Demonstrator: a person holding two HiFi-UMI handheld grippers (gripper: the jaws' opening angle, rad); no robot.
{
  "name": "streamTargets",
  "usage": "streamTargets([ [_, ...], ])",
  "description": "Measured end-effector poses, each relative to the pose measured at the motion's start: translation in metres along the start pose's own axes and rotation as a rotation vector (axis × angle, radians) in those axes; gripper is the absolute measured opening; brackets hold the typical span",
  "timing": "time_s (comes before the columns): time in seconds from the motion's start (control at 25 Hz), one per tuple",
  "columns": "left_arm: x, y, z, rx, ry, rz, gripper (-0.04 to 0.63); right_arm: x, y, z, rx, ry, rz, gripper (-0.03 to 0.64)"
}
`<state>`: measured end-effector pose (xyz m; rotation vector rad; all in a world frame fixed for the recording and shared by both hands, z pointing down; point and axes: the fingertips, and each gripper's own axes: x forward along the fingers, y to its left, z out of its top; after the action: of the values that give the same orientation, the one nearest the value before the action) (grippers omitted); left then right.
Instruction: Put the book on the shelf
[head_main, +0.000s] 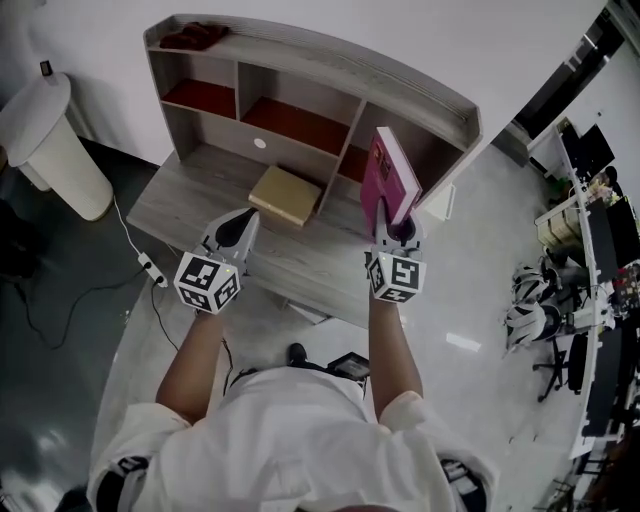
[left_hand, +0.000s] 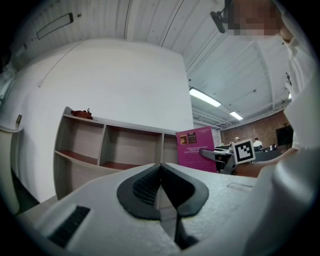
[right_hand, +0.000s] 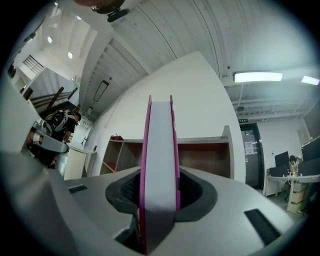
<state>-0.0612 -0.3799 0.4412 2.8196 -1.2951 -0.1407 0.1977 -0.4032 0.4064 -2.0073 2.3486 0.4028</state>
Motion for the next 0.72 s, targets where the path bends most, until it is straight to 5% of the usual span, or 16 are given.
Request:
streamTargets([
  [0.72, 0.047, 0.014, -0.017, 0.008, 0.05, 0.065, 0.015, 0.101, -0.029, -0.047, -0.177, 0.131, -0.077, 0.143],
])
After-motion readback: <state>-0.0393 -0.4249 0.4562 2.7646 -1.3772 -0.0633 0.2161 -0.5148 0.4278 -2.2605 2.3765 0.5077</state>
